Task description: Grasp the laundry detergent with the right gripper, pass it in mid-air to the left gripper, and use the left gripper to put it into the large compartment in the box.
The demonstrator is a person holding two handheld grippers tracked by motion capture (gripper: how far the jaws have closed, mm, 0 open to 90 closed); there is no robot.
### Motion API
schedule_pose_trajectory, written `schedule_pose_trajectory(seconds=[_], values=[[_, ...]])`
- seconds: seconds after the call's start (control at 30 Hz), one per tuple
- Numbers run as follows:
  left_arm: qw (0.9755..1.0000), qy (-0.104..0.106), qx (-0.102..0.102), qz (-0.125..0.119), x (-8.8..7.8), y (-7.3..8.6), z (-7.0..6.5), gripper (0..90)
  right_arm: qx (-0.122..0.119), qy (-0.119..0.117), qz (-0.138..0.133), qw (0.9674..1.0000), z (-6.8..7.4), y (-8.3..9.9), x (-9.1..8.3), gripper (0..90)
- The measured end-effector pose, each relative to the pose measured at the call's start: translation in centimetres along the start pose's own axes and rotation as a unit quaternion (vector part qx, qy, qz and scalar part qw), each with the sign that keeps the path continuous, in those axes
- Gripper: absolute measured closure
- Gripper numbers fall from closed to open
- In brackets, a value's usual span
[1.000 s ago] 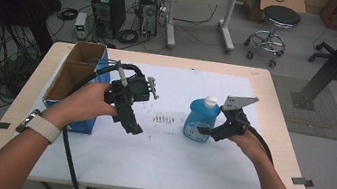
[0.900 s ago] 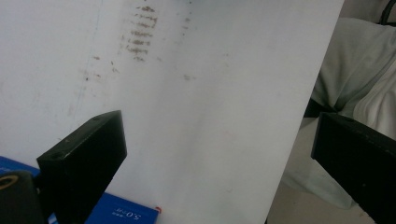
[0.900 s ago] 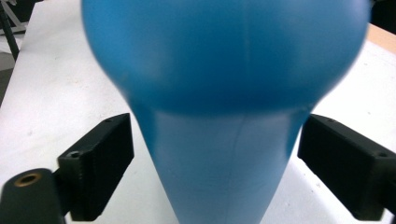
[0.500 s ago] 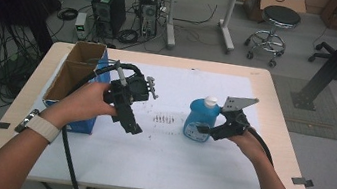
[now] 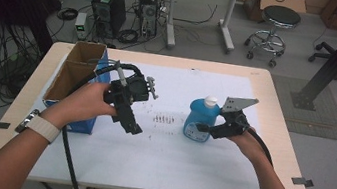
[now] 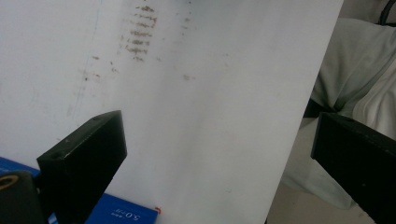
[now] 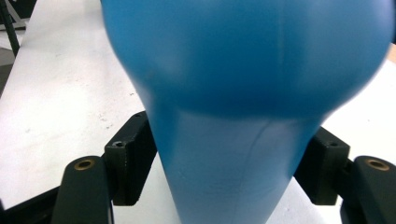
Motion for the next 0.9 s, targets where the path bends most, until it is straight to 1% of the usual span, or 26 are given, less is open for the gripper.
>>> schedule_pose_trajectory(seconds=[0.5,0.87,0.9], values=[[1.0000,0.000,-0.004,0.003,-0.04,0.38,0.12,3.9,-0.013,-0.002,-0.007,0.9999,0.03,-0.11,0.34,42.4],[1.0000,0.000,-0.004,0.002,-0.04,0.32,0.20,3.9,-0.017,-0.002,-0.007,0.9998,0.08,-0.21,0.26,44.9],[1.0000,-0.001,-0.005,0.001,-0.12,0.26,0.23,3.9,-0.019,-0.005,-0.005,0.9998,0.20,-0.27,0.24,45.1]])
Point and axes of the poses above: each handheld gripper's, and its own axes: x roughly forward along the jaws, y roughly out of its underside, z roughly to its left, the point moved 6 cm from there along x, roughly forward along the jaws, and after that the axes turned 1 degree about -x, right-handed, at the moved point
